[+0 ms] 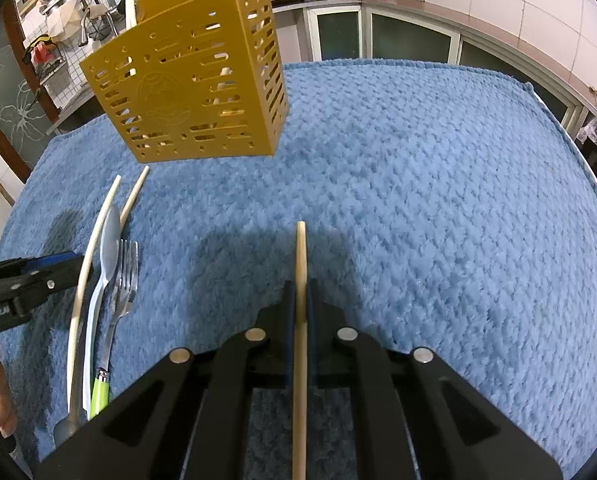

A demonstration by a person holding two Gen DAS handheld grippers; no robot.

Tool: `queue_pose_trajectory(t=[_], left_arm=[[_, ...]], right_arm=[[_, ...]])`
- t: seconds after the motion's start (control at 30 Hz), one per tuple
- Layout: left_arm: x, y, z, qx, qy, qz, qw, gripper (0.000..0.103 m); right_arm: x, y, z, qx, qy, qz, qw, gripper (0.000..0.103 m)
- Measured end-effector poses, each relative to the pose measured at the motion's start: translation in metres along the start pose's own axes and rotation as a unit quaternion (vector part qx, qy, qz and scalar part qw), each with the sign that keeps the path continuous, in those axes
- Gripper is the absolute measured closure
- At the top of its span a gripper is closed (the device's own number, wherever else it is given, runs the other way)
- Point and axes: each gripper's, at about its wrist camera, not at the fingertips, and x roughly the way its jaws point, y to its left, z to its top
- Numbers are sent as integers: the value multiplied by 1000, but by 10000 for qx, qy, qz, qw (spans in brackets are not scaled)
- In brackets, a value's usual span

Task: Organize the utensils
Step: 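Close the left gripper on another wooden chopstick while the right gripper holds its chopstick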

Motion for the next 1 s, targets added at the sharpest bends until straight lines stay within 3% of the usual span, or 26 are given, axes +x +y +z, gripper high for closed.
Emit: queue_pose_trajectory(t=[0.3,0.43,0.53,0.77,0.87,1.0], left_arm=[[-4,-16,-4,168,-15,-37,9999,60],[-4,-11,0,179,-60,202,9996,60],[-5,-9,3,73,-40,63,9999,60],[9,-56,4,774,167,-53,9968,60],[14,-73,-3,1152,155,184,9930,60],[9,-78,-3,1167,157,-7,9930,60]], right_arm=[[-7,-10,-6,55,46,11,10000,97],[-13,-14,-6,129,-11,23,9999,97],[-13,-17,-5,188,-13,0,9998,97],[-7,-23,-5,244,78,-27,9997,97],[-10,-30,-5,302,78,-84,9995,97],[-11,-41,-5,354,122,-184,9991,97]])
